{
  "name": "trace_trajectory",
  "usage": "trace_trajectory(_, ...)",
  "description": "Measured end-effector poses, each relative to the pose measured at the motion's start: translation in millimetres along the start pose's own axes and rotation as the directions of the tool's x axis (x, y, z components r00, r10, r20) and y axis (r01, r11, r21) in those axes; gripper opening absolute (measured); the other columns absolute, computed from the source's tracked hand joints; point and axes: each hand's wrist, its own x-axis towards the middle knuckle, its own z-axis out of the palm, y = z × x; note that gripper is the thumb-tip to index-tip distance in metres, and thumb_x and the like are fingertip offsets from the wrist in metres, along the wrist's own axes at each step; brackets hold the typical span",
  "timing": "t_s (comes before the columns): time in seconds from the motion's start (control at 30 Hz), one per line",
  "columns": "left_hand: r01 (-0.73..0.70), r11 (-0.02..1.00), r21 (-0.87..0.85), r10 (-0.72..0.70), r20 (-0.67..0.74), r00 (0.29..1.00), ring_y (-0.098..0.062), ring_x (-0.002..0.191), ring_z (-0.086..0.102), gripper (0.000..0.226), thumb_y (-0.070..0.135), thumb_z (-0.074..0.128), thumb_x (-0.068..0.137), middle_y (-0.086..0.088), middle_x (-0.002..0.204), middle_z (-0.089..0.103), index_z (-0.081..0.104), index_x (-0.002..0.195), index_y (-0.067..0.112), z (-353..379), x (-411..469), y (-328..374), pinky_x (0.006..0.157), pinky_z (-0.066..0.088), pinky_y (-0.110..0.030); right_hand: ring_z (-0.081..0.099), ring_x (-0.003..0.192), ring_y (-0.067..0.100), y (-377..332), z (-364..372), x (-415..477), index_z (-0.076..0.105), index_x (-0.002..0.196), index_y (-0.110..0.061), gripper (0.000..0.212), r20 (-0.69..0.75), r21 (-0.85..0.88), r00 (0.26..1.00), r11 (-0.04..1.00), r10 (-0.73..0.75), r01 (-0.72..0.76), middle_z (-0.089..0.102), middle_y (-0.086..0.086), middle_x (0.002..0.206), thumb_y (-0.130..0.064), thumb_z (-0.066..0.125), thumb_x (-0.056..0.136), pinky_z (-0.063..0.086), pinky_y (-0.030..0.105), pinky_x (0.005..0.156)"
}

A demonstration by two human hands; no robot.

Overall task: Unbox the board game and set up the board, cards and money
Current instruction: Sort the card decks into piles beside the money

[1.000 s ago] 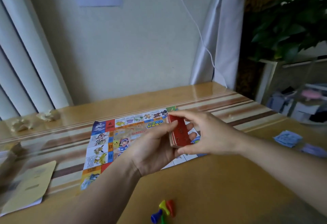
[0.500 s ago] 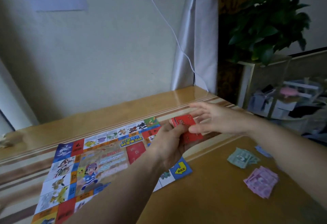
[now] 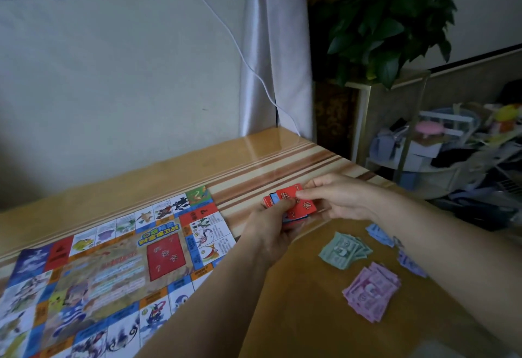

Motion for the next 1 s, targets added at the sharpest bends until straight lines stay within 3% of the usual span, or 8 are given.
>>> trace_trajectory(0.17,0.071,0.996,-0.051,-0.071,0.001,0.997,-0.023,0.062,0.071,0.018,0.006,0.061,0.089,-0.017,0.079,0.069,0.056,0.106,0.001,5.1,10.1,-7.0,0.055,0.059,-0.033,0.063,0.085,0.018,4.9,-10.2,12.2,0.06,0.075,-0.015,0.014,-0.056,-0.102,0.997,0.993,-0.061,0.055,0.068,0.006,0.083,-0.018,0.068,0.086,0.053,0.032,0.081)
trace_trajectory(0.27,0.116,0.987,-0.115,-0.113,0.039,0.993,-0.029,0.07,0.068,0.008,0.001,0.053,0.091,-0.02,0.076,0.068,0.053,0.098,-0.003,6.9,8.5,-6.6,0.06,0.059,-0.04,0.065,0.09,0.017,11.6,-19.2,20.3,0.063,0.078,-0.017,0.012,-0.07,-0.175,0.996,0.984,-0.05,0.037,0.071,0.005,0.089,-0.023,0.07,0.084,0.052,0.034,0.086)
trace_trajectory(0.43,0.008,0.993,-0.115,-0.014,-0.052,0.999,-0.035,0.087,0.067,0.016,-0.001,0.047,0.095,-0.025,0.093,0.065,0.052,0.109,-0.006,-18.0,12.5,-1.9,0.051,0.058,-0.033,0.066,0.088,0.016,22.8,-26.4,34.5,0.07,0.089,-0.017,0.012,-0.169,-0.284,0.979,0.957,-0.113,0.061,0.072,0.005,0.096,-0.027,0.072,0.084,0.049,0.032,0.087)
trace_trajectory(0.57,-0.018,0.996,-0.085,0.013,-0.061,0.998,-0.031,0.083,0.067,0.01,-0.002,0.047,0.095,-0.022,0.083,0.069,0.054,0.102,-0.004,-30.4,12.9,1.4,0.057,0.06,-0.033,0.063,0.095,0.016,35.7,-17.3,40.1,0.066,0.107,-0.012,0.031,-0.186,-0.536,0.971,0.844,-0.15,0.027,0.068,0.003,0.103,-0.028,0.074,0.081,0.049,0.03,0.087)
trace_trajectory(0.7,-0.027,1.0,-0.005,0.027,-0.042,0.999,-0.023,0.069,0.07,0.013,-0.002,0.052,0.092,-0.014,0.074,0.072,0.057,0.104,-0.001,-29.5,14.6,-8.2,0.057,0.059,-0.03,0.056,0.108,0.016,43.4,-10.4,37.0,0.058,0.11,-0.027,0.039,-0.25,-0.88,0.898,0.472,-0.361,-0.056,0.063,-0.01,0.108,-0.044,0.073,0.078,0.037,0.036,0.093)
trace_trajectory(0.73,-0.022,1.0,0.001,0.022,-0.045,0.999,-0.023,0.069,0.07,0.016,-0.002,0.053,0.091,-0.014,0.077,0.072,0.057,0.107,0.0,-29.4,15.3,-11.0,0.056,0.059,-0.03,0.054,0.109,0.015,40.7,-11.5,34.5,0.058,0.11,-0.028,0.04,-0.258,-0.891,0.869,0.453,-0.422,-0.045,0.06,-0.012,0.108,-0.045,0.073,0.077,0.037,0.034,0.091)
trace_trajectory(0.87,-0.006,1.0,-0.001,0.006,-0.044,0.999,-0.022,0.069,0.071,0.012,-0.002,0.056,0.09,-0.013,0.08,0.071,0.057,0.1,0.005,-23.4,16.8,-16.8,0.054,0.059,-0.03,0.06,0.087,0.01,18.7,-9.7,19.1,0.063,0.094,-0.023,0.029,-0.229,-0.482,0.921,0.859,-0.315,0.174,0.063,-0.011,0.089,-0.05,0.065,0.083,0.042,0.025,0.076)
trace_trajectory(1.0,0.005,1.0,-0.007,-0.005,-0.022,1.0,-0.026,0.081,0.068,0.013,0.001,0.058,0.089,-0.015,0.089,0.07,0.059,0.1,0.008,-14.1,15.7,-20.8,0.057,0.059,-0.029,0.067,0.082,0.018,18.3,-4.1,18.9,0.066,0.087,-0.022,0.025,-0.062,-0.484,0.986,0.868,-0.157,0.108,0.072,-0.001,0.086,-0.046,0.071,0.08,0.048,0.031,0.069)
